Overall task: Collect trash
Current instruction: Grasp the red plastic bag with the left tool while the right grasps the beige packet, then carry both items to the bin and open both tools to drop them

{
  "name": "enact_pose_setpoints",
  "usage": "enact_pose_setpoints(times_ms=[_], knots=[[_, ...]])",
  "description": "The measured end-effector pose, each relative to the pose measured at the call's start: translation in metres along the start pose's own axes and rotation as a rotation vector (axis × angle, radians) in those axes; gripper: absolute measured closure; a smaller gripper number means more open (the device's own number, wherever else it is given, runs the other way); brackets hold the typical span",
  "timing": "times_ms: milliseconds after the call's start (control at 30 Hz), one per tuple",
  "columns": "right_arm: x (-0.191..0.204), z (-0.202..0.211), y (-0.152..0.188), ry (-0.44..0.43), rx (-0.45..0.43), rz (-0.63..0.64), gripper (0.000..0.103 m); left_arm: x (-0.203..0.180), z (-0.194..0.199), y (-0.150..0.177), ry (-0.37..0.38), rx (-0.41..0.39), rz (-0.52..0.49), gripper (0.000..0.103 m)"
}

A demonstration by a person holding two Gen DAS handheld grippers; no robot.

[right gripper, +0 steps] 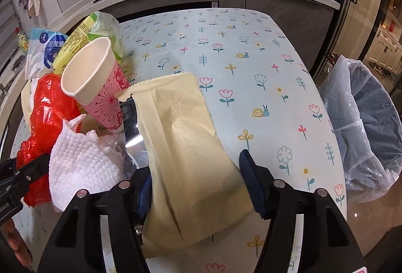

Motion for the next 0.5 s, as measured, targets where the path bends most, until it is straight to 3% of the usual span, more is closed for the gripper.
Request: enact_pose_setpoints(times_ms=[167,267,500], knots=[[-0.007,0.025,0.001,-0.005,-0.034,-0.007,0.068,-0.005,0.025,0.001,-0.025,-0.041,0.003,0.062],[-0.015,0.043,-0.002,-0.014,-0.059,-0.027,0.094,-0.010,0.045,-0.002,-0.032,-0.072,0.003,0.063],[-0.041,0.083,-0.011,-0.011,-0.127,-0.075,0.096,-0.052,0.089,-0.022,0.009,-0.152,-0.033,0.063]])
Point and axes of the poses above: each gripper's, at about its wrist camera, not at the fingertips, and z roughly against the way its jaws point, x to its left, y to its underside, the point moved 10 cm from there along -z, roughly the way its jaws point, and after that the axes turned 7 degrees about -x, right-handed, at the moved point
